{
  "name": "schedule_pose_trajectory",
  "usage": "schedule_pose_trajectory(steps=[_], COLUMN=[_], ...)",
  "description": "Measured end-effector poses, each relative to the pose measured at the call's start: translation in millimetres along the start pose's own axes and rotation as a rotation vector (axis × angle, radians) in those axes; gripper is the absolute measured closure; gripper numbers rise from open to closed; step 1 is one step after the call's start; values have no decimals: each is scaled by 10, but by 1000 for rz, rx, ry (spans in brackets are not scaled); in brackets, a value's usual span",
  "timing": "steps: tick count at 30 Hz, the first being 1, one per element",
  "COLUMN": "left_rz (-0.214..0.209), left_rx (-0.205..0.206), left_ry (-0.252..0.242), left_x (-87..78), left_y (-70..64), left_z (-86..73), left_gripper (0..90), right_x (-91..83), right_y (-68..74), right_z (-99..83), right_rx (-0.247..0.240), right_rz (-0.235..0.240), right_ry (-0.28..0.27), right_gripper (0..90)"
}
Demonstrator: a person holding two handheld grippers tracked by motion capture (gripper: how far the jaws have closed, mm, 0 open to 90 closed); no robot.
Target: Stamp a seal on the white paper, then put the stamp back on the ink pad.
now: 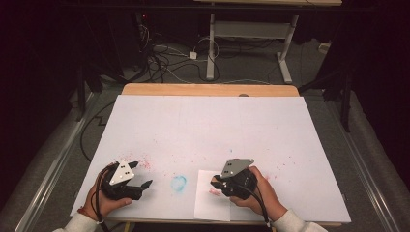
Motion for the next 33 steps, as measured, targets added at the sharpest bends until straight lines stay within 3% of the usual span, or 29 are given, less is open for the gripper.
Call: schedule_pose_trajectory(steps=[15,27,33], left_rz=[-7,-6,-6], left_rx=[7,14,21], left_ry=[1,13,13], left_x=[13,23,35], left_y=[-19,-29,-43], left_z=[16,6,25], left_gripper=[191,192,192], right_x=[-217,-408,-406], right_y=[-170,-566,-686], right_z=[10,-112,-240], right_rx=[30,119,163], right_rz=[-53,-160,-183], right_ry=[-42,-47,-30], right_gripper=[764,764,764])
Point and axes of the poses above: each handheld gripper's, and its own axes: x roughly forward along the jaws, z roughly out of its top, y roughly to its left, the point moved 6 cm from there along x, roughly forward along the jaws, and after that the axes turned 5 degrees about y, right-handed, at the moved point
